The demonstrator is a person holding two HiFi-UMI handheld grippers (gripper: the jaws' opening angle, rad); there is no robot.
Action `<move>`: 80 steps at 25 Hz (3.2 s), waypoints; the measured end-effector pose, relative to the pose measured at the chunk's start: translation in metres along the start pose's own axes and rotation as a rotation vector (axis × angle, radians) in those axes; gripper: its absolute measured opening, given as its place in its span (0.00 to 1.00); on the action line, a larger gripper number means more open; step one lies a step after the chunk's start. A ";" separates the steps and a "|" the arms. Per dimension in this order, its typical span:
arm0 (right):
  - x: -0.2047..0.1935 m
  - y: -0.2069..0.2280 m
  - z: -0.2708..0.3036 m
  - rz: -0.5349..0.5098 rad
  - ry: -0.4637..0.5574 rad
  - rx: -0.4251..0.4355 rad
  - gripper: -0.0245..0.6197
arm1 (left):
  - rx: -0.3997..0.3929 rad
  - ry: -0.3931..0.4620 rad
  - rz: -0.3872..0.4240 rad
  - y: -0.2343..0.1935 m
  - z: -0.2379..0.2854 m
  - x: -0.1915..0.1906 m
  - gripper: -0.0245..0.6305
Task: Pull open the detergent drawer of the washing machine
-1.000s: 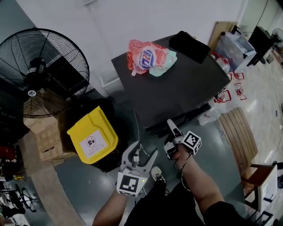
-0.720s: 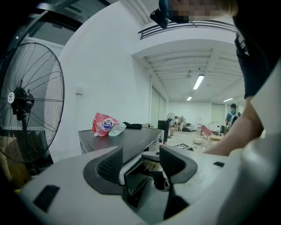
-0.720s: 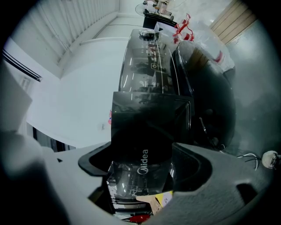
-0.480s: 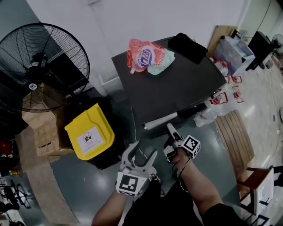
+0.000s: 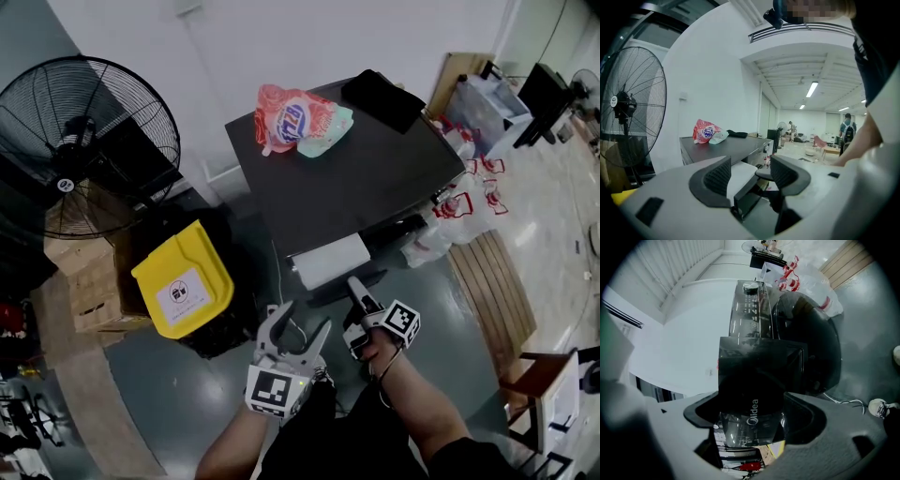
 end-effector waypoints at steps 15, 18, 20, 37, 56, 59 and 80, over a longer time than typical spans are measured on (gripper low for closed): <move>-0.009 0.007 -0.042 -0.005 -0.029 -0.019 0.67 | -0.024 0.030 0.023 0.022 -0.004 0.002 0.41; -0.009 0.002 -0.046 -0.037 -0.043 -0.024 0.62 | -0.021 0.025 0.025 0.024 -0.008 0.005 0.41; -0.007 -0.001 -0.049 -0.100 -0.075 -0.015 0.51 | -0.018 0.016 0.020 0.026 -0.009 0.008 0.41; 0.021 -0.113 -0.075 -1.031 -0.578 0.154 0.03 | 0.238 0.067 -0.018 0.086 -0.031 0.016 0.41; -0.024 -0.216 -0.125 -1.590 -0.640 0.451 0.03 | 0.440 0.069 -0.094 0.129 -0.109 0.020 0.08; -0.036 -0.223 -0.143 -1.567 -0.602 0.416 0.03 | 0.430 0.065 -0.086 0.125 -0.130 0.012 0.08; -0.066 -0.254 -0.317 -1.644 -0.386 0.309 0.04 | 0.248 0.069 -0.049 0.209 -0.215 -0.022 0.06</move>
Point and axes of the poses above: the fingertips, and each gripper's own axes: z forward along the fingers, y to its right, x out of its top, the point moved 8 cm from there along -z, backward along the fingers, and after that the axes turned 11 degrees about x, right-handed, at the moved point
